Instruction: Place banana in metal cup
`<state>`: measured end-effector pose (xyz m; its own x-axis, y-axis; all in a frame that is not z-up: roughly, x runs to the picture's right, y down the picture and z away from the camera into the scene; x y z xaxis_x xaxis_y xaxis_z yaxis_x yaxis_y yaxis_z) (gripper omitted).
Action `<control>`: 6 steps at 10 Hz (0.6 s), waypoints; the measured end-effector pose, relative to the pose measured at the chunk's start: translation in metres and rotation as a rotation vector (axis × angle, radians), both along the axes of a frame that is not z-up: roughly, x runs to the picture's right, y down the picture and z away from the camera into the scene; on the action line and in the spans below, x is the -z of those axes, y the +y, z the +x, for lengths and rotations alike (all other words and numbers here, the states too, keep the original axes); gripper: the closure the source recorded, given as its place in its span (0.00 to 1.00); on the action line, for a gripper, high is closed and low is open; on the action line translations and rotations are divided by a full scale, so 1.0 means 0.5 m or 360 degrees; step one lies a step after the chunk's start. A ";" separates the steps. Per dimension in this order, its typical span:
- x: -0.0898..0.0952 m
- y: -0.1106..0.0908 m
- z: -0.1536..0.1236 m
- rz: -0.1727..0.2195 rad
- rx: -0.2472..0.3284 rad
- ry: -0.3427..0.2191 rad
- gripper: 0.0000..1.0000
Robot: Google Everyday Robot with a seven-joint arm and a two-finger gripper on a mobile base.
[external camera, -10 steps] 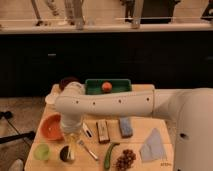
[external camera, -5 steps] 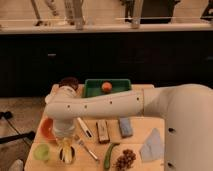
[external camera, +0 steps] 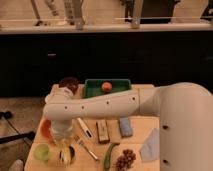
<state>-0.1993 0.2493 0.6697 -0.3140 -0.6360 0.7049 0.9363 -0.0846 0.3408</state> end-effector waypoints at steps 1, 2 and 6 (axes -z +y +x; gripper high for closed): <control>-0.002 0.002 0.002 -0.0004 0.0003 0.0005 1.00; -0.003 0.003 0.003 -0.0007 0.0003 0.0007 1.00; -0.003 0.003 0.005 -0.0009 0.0004 0.0008 0.88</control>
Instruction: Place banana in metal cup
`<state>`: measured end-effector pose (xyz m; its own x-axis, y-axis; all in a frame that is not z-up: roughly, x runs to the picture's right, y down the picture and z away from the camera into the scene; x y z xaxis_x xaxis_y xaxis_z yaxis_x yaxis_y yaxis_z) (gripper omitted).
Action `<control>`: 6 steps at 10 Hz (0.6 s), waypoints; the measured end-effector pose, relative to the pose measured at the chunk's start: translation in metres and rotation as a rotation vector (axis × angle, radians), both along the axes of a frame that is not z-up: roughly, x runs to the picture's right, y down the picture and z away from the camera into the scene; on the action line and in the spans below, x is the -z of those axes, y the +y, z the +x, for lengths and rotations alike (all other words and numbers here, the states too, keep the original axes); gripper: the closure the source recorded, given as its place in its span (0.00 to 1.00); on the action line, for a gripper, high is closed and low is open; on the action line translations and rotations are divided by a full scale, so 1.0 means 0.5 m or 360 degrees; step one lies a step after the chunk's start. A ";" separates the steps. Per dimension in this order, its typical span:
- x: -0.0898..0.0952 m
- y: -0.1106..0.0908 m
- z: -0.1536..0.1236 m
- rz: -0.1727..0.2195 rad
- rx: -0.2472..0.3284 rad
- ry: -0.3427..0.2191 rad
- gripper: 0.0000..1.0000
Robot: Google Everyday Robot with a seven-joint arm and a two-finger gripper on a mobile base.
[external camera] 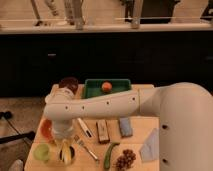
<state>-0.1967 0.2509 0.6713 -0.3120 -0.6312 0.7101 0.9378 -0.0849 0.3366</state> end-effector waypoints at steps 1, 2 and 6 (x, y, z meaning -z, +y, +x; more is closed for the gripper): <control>0.000 0.000 0.000 0.0000 0.0000 0.0001 0.78; 0.000 0.000 0.001 0.0000 -0.0001 0.0001 0.68; -0.001 -0.001 0.001 0.0000 -0.0002 0.0002 0.28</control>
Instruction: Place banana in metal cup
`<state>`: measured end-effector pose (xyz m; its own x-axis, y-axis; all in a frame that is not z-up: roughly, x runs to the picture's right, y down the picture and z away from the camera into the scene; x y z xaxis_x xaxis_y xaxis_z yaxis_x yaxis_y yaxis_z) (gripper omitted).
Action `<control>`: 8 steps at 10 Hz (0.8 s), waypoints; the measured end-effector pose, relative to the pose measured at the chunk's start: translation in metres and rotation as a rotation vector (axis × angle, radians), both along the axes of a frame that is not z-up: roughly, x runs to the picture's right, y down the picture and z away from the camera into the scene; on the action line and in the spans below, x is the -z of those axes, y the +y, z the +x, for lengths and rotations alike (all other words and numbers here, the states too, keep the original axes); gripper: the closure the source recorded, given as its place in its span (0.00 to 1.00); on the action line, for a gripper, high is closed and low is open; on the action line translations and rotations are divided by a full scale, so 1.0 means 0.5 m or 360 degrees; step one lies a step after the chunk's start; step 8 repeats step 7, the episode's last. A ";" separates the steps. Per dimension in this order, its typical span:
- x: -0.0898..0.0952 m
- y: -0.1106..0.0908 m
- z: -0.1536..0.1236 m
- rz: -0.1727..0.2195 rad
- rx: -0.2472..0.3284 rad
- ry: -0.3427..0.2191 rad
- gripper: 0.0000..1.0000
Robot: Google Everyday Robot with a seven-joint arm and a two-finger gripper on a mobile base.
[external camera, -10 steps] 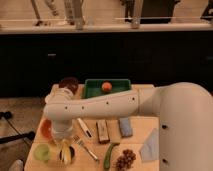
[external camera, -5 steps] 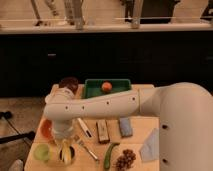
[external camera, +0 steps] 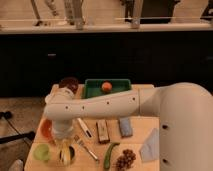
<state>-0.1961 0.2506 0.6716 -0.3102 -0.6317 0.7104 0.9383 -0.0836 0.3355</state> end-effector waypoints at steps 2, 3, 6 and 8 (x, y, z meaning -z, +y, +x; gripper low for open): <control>0.000 0.000 0.000 0.0000 -0.0001 0.0001 0.20; 0.000 0.000 0.000 0.0000 -0.0001 0.0001 0.20; 0.000 0.000 0.000 -0.0001 -0.0001 0.0000 0.20; 0.000 0.000 0.000 -0.0001 -0.0001 0.0000 0.20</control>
